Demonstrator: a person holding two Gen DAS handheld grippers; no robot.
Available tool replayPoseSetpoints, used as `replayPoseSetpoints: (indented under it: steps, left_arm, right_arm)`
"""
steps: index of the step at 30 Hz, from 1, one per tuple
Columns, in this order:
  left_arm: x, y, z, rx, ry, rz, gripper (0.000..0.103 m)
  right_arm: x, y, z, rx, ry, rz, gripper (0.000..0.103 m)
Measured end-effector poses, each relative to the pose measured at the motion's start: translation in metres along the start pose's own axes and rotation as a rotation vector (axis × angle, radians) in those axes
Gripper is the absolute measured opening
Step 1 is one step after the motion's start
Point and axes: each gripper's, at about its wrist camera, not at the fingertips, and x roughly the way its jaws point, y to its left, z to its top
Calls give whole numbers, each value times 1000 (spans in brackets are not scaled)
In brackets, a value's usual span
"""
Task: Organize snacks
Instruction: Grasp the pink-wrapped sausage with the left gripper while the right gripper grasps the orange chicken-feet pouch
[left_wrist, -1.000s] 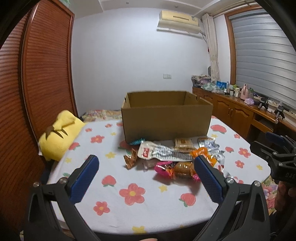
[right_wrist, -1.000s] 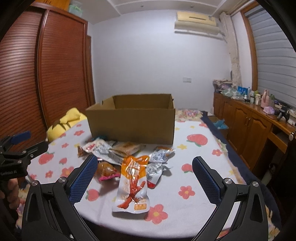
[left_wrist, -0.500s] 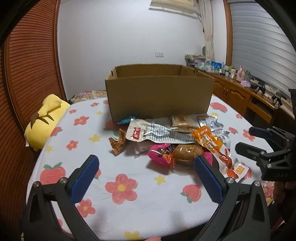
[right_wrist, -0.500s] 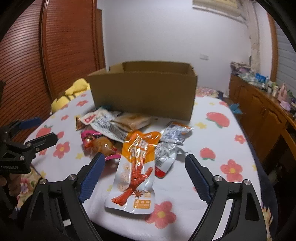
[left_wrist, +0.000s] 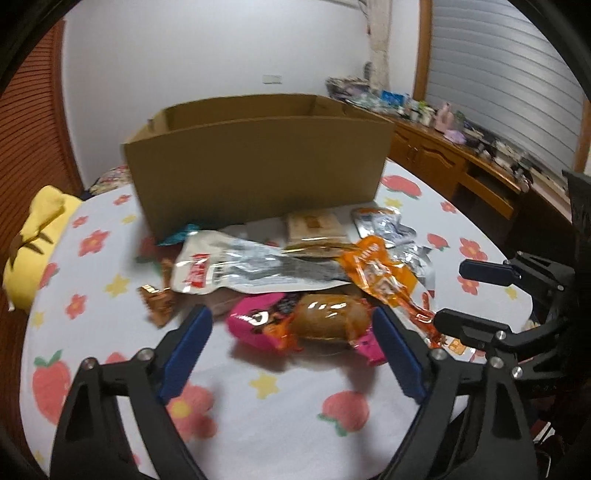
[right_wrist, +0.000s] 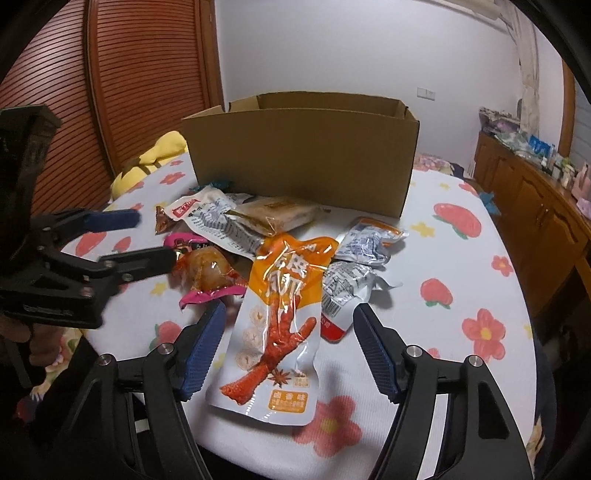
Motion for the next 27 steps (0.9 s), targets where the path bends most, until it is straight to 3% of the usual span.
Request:
replayPoseSetpoints:
  steps: [7,11,21,24,27]
  left_arm:
    - [24,-18,6,67,56,-28,84]
    - [40,-16,5,96,90,13,85]
    - [47,0,0,37,115,-82,91]
    - [54,7,-4,-9,152,-141,94]
    - [54,1,-9,35,137,-124,94]
  right_arm:
    - [2,-1,-3,-26,10,-21,73]
    - [3,-1,-3,-26,15,-15,73]
    - [7,-1,-2,-27,30,1,74]
    - [9,0,0,-25,39,8,74]
    - [12,1,0,-26,51,27,74]
